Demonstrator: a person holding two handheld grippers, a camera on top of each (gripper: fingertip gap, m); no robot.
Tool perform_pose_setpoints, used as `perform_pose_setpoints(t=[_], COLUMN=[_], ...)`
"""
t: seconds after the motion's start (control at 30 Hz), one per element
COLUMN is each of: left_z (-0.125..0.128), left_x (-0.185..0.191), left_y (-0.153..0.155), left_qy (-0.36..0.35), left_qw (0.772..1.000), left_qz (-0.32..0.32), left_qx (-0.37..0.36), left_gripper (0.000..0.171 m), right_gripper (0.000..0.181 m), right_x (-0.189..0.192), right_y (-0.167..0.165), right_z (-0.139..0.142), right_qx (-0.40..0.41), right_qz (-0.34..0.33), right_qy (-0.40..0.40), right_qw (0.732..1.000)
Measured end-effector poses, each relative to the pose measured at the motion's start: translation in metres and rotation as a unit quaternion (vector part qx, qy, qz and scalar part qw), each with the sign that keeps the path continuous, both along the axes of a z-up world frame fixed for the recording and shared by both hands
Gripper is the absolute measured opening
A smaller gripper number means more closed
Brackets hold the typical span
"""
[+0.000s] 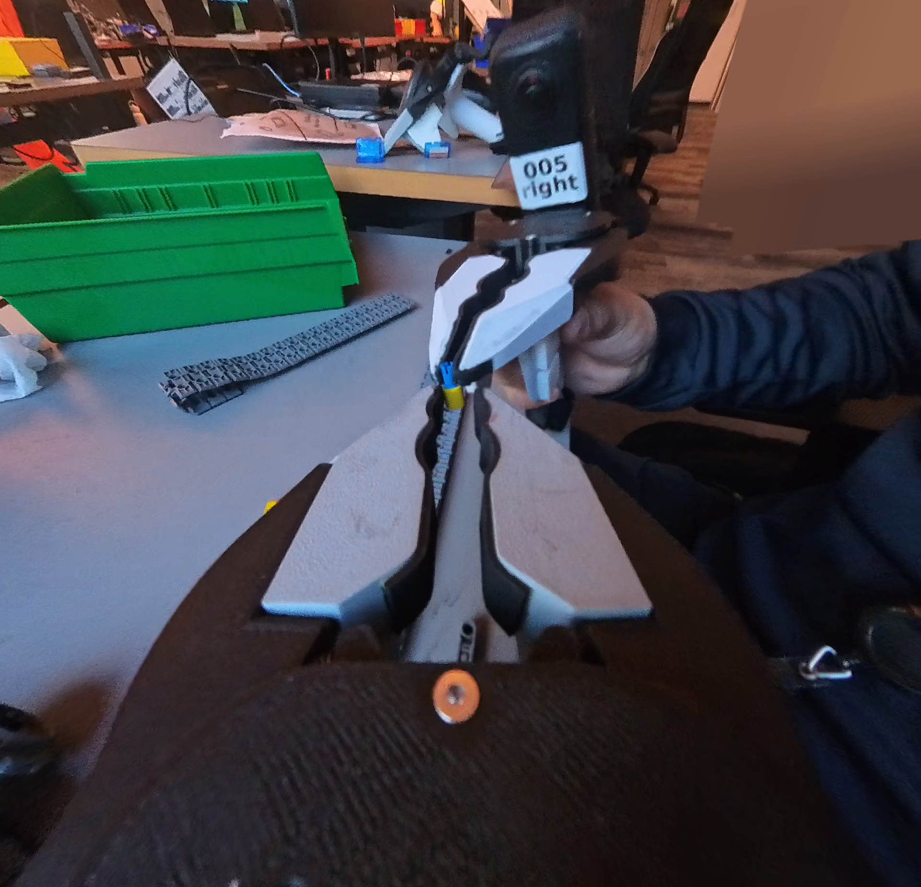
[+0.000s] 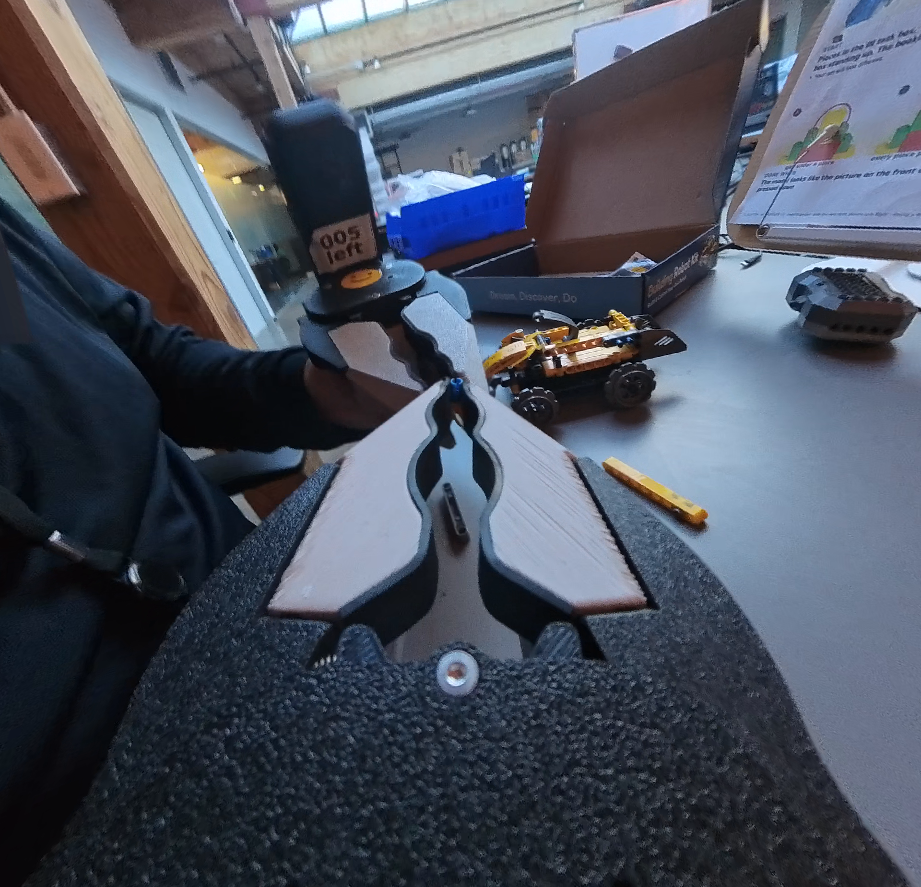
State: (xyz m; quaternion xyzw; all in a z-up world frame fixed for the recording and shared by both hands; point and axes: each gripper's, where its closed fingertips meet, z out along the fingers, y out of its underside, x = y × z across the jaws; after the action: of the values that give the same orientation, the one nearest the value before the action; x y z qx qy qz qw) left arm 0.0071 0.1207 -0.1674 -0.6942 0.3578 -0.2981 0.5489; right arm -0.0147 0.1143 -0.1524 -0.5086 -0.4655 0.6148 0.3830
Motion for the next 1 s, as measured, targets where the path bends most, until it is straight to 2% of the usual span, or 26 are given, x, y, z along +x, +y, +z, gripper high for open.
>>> perform_pose_setpoints(t=[0.2,0.27,0.47,0.53,0.63,0.7,0.77,0.83,0.9,1.0], left_z=[0.009,0.008,-0.004,-0.012,-0.033,-0.054,-0.058,-0.050,-0.042,-0.033], left_x=[0.000,-0.001,-0.007,-0.009,-0.033,-0.050,-0.048,-0.043,-0.045,-0.048], left_y=[0.007,0.008,0.009,0.008,0.012,0.010,0.002,-0.006,-0.008,-0.007], left_qy=[-0.072,-0.075,0.023,0.059,0.127,0.173,0.142,0.069,0.019,0.008], left_qw=[0.997,0.997,0.999,0.998,0.990,0.980,0.985,0.991,0.991,0.994], left_qz=[0.020,0.023,0.028,0.021,0.054,0.073,0.054,0.030,0.025,0.028], left_qx=[-0.014,-0.018,0.004,-0.009,-0.032,-0.058,-0.086,-0.114,-0.128,-0.104], left_gripper=[0.006,0.006,0.005,0.006,0.029,0.031,0.058,0.069,0.069,0.066], right_gripper=[0.001,0.001,0.000,0.000,0.000,0.000,0.000,0.000,0.000,0.000], right_x=[0.001,0.001,-0.003,-0.001,0.010,0.019,0.027,0.032,0.035,0.036], right_y=[0.006,0.007,0.007,0.010,0.027,0.041,0.051,0.056,0.059,0.059], right_z=[0.008,0.007,-0.002,-0.001,0.006,0.006,0.003,0.004,0.004,0.004], right_qx=[-0.103,-0.123,-0.064,-0.044,-0.041,-0.027,-0.016,-0.023,-0.030,-0.029], right_qz=[0.012,0.015,-0.007,-0.017,-0.041,-0.065,-0.085,-0.090,-0.092,-0.093], right_qy=[0.049,0.055,0.022,0.017,0.019,0.009,0.003,0.007,0.013,0.013], right_qw=[0.993,0.991,0.998,0.999,0.998,0.997,0.996,0.996,0.995,0.995])
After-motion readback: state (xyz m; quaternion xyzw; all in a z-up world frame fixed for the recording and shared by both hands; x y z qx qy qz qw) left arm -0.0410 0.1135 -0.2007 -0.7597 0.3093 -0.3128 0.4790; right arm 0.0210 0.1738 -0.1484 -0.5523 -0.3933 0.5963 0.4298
